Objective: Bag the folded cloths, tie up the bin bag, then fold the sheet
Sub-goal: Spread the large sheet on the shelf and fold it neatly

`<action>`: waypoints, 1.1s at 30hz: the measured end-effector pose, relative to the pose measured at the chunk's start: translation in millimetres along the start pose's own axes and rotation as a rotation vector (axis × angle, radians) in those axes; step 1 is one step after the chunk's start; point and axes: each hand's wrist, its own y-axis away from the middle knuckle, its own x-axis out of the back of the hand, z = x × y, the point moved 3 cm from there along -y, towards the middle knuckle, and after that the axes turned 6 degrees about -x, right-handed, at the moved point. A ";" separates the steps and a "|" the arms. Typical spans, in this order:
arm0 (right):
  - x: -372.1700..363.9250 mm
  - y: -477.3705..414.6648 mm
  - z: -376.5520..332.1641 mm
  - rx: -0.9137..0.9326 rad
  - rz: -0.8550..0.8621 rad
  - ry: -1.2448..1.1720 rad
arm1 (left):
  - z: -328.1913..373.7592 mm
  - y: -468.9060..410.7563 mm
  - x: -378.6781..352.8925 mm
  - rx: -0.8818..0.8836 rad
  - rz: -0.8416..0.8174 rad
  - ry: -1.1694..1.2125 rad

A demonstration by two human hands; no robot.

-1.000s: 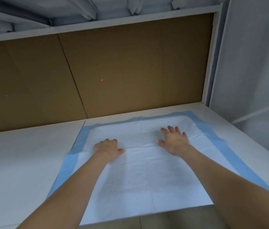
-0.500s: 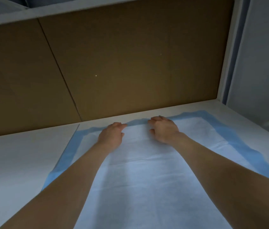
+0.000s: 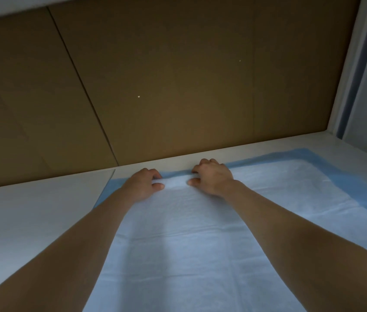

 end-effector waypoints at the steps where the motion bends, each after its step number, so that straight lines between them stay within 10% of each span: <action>1: -1.3 -3.1 -1.2 -0.014 -0.009 -0.015 | -3.9 -0.9 0.3 0.007 0.000 0.005; 19: 15.4 -9.4 -0.1 -0.058 -0.023 -0.127 | -43.3 14.4 32.3 0.168 0.155 0.292; 28: 14.6 -8.8 -3.0 -0.025 -0.041 -0.062 | -43.8 19.4 40.1 0.319 0.139 -0.249; 33: -0.6 -11.6 1.5 -0.052 -0.092 -0.089 | -1.7 1.3 17.8 -0.013 0.202 -0.215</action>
